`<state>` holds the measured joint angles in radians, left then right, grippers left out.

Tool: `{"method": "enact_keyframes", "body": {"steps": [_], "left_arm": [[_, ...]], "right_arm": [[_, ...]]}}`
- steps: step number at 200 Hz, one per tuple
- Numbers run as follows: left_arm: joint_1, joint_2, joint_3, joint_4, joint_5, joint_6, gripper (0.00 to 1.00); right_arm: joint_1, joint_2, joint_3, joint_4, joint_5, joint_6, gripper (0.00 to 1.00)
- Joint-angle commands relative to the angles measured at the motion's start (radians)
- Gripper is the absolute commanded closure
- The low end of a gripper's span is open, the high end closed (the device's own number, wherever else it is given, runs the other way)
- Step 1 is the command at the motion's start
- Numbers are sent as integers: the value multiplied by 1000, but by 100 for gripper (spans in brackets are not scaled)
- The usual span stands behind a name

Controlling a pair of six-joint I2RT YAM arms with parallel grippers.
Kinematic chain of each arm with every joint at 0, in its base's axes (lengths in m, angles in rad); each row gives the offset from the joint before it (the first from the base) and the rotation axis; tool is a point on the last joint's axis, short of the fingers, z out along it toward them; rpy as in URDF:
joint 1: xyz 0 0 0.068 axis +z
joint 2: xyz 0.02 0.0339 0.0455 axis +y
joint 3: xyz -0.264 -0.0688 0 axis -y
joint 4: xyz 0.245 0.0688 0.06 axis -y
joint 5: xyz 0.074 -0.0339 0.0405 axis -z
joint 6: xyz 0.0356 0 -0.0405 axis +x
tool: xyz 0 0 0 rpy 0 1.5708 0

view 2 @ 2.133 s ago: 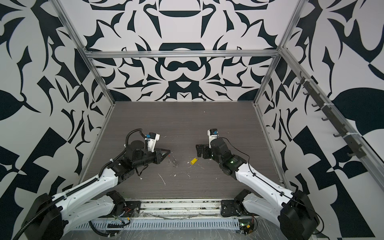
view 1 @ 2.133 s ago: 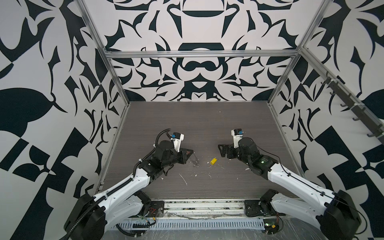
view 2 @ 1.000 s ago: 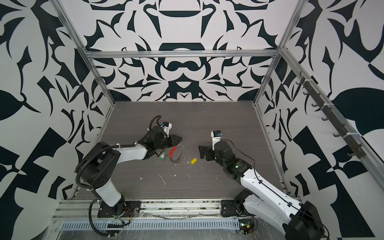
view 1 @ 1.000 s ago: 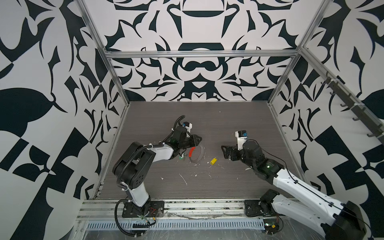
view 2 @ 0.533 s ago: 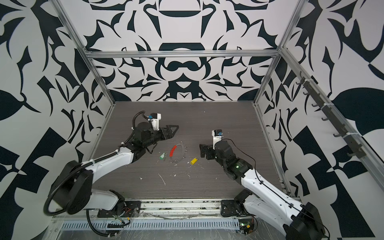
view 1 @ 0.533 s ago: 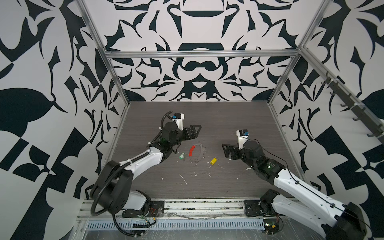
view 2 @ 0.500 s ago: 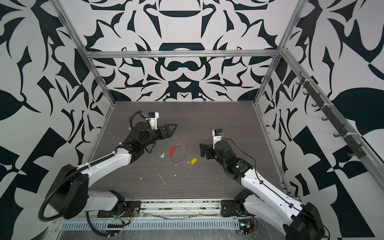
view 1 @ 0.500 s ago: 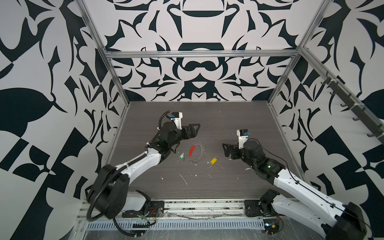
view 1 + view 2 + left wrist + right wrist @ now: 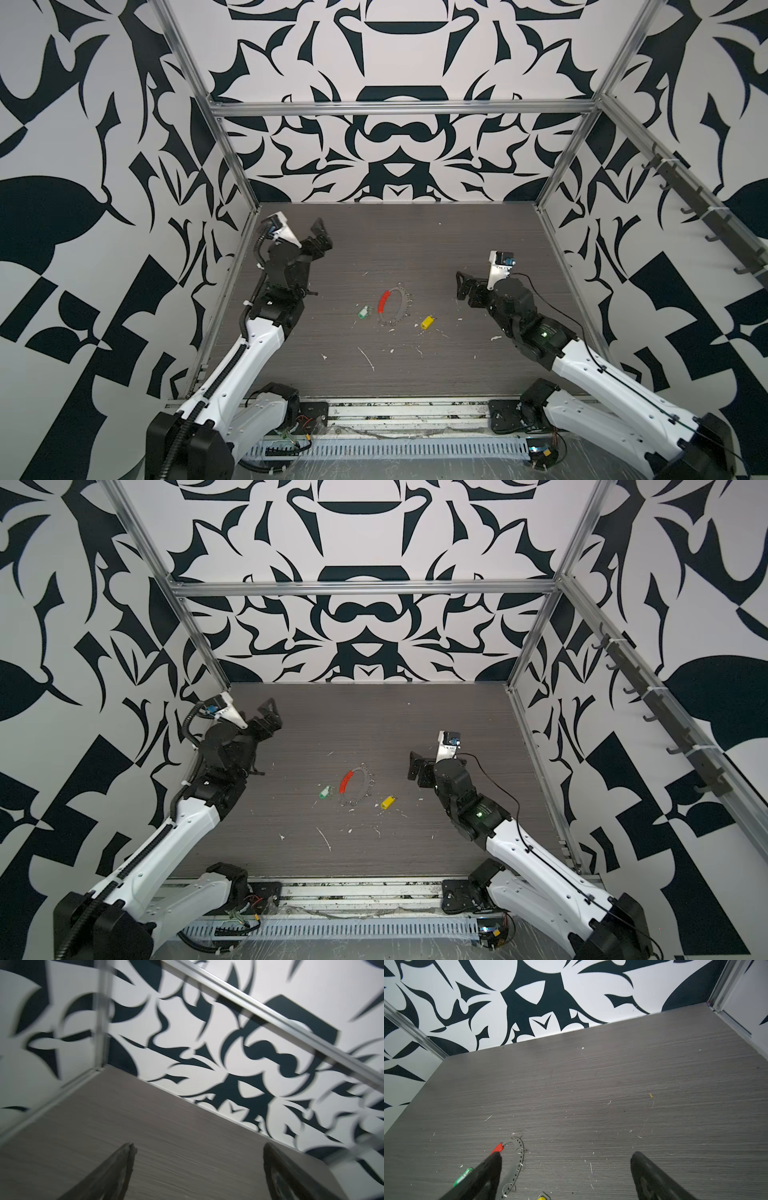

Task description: Remove the keys from the keyring

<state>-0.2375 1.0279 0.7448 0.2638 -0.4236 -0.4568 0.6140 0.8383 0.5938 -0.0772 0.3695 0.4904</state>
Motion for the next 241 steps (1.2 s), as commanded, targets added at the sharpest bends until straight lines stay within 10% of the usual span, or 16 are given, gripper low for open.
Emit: {"method": "enact_keyframes", "body": {"steps": [1,46,89,128,158,177,211,241], "left_arm": [[92,66,-34,-17,-82,95,1],[187,294,-104,21,-208,245,1],[225,314,-284,373,-145,283,1],[233,338,-277,336,-50,310,1],[226,481,-437,783,-91,333,1],[237,442,-379,585,-29,306,1],[257,570,-447,873,61,350,1],[264,537,-389,702,58,322,1]], "right_arm": [[-3,-38,-1,66,50,-16,0],[-3,-97,-51,107,63,-28,0],[-3,-98,-54,113,79,-42,0],[-3,-90,-70,143,80,-47,0],[-3,-87,-72,142,75,-57,0],[-2,-90,-73,138,81,-60,0],[-4,-83,-73,143,86,-71,0],[-9,-79,-85,171,88,-109,0]]}}
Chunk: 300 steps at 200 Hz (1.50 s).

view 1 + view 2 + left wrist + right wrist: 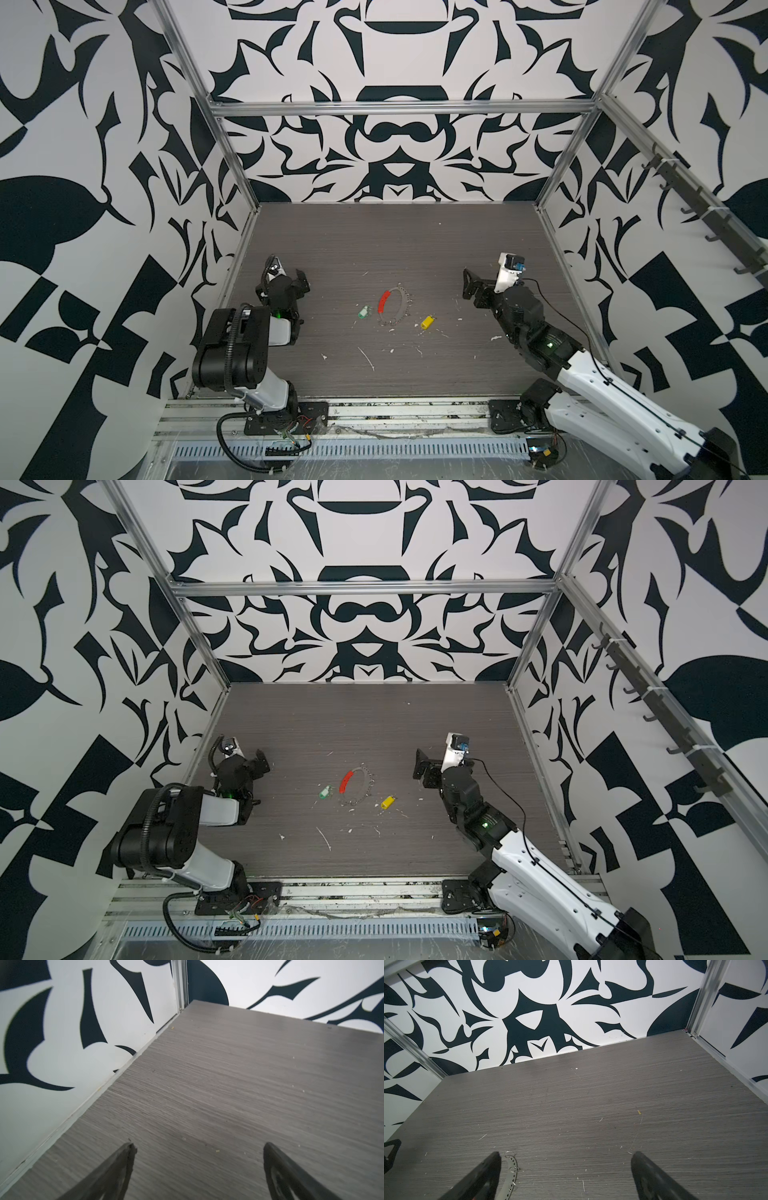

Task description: Remove the keys from the keyring

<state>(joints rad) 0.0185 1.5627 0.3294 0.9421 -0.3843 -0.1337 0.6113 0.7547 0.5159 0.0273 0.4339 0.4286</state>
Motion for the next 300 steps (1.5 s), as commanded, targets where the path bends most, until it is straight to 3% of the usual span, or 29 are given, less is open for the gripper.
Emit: {"method": "enact_keyframes", "body": {"steps": [1,10,34,88,103,134,170,196,230,245,300], "left_arm": [[8,4,24,33,19,1,1],[8,15,11,84,19,10,1],[7,-7,26,12,26,-7,1],[8,6,20,45,23,2,1],[8,4,20,44,24,3,1],[8,4,20,43,28,4,1],[7,4,21,43,28,4,1],[7,4,21,43,28,3,1],[7,6,23,42,28,5,1],[8,7,23,40,28,5,1],[8,8,28,35,28,5,1]], "right_arm": [[-7,5,-8,70,24,-49,0],[-9,11,-15,89,38,-71,0],[-27,32,-31,153,118,-134,0],[-116,125,-73,421,175,-329,0],[-174,147,-95,496,157,-399,0],[-349,217,-151,561,33,-401,0],[-460,473,-212,721,-26,-412,0],[-522,637,-197,821,-154,-388,0],[-555,815,-213,1017,-230,-381,0],[-556,783,-166,864,-286,-392,0],[-553,795,-172,897,-275,-385,0]]}}
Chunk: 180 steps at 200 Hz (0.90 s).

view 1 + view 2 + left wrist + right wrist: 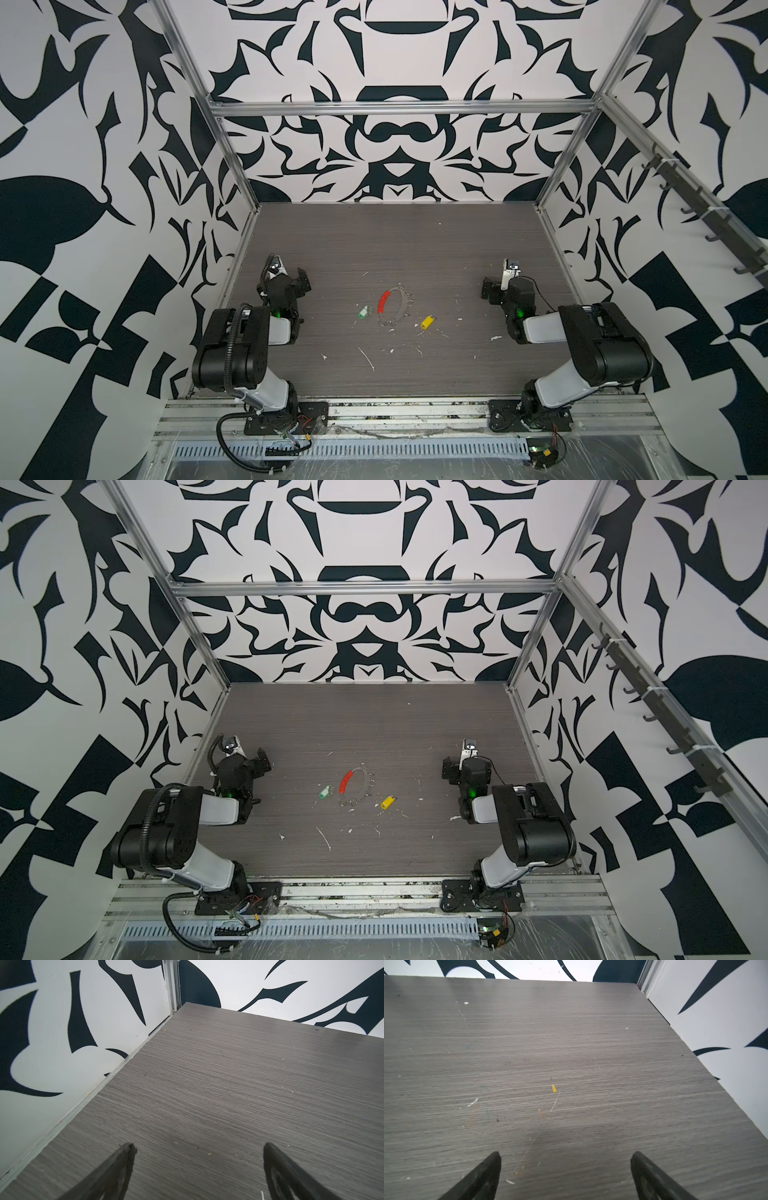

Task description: Remove the keys from the keyring

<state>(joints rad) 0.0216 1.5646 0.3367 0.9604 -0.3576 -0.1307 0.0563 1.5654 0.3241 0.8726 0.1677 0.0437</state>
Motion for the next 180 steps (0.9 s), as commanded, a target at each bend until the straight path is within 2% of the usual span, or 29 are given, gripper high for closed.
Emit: {"method": "enact_keyframes", "body": {"steps": [1,180], "left_arm": [[4,6,21,17,1,2,1],[4,4,15,23,3,2,1]], "right_arm": [[2,-15,19,51,-8,0,0],[7,-9,30,42,-20,-21,0]]}}
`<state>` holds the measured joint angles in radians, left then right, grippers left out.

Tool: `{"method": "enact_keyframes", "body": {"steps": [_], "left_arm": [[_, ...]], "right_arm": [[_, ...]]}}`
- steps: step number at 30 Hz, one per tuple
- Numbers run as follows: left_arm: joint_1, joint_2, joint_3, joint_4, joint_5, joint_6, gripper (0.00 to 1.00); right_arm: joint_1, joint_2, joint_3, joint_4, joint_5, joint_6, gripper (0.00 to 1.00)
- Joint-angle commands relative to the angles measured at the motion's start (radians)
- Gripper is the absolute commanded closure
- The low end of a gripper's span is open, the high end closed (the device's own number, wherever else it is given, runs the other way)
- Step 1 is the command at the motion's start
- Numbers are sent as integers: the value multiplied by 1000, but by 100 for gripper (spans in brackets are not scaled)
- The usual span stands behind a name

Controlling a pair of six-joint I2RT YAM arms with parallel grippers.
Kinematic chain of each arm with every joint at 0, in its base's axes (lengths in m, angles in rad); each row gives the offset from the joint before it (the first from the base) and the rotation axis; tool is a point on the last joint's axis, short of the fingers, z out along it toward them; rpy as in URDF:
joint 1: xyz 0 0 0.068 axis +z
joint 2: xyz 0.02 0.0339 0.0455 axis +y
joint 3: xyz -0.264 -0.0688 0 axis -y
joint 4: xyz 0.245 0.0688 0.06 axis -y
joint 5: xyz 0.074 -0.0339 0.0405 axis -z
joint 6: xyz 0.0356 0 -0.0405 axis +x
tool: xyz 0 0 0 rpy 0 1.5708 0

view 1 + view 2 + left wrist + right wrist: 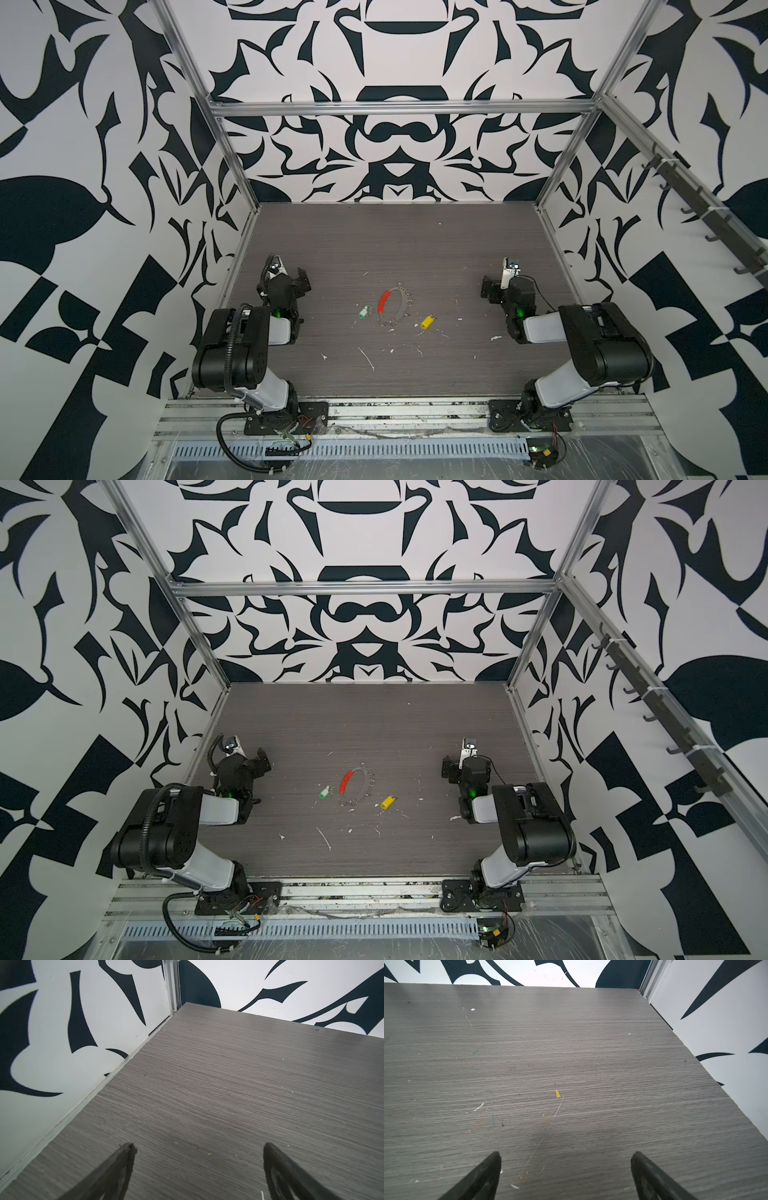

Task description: Remove the keys from the keyring

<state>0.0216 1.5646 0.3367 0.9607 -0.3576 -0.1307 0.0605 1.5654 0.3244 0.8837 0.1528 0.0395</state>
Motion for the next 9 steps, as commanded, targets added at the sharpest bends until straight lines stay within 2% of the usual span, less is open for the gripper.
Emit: {"method": "enact_keyframes", "body": {"steps": [1,9], "left_arm": [[4,3,15,23,2,2,1],[5,2,14,24,1,2,1]], "right_arm": [[3,-8,30,31,-6,-17,0],[4,-16,22,39,-7,-15,0]]}}
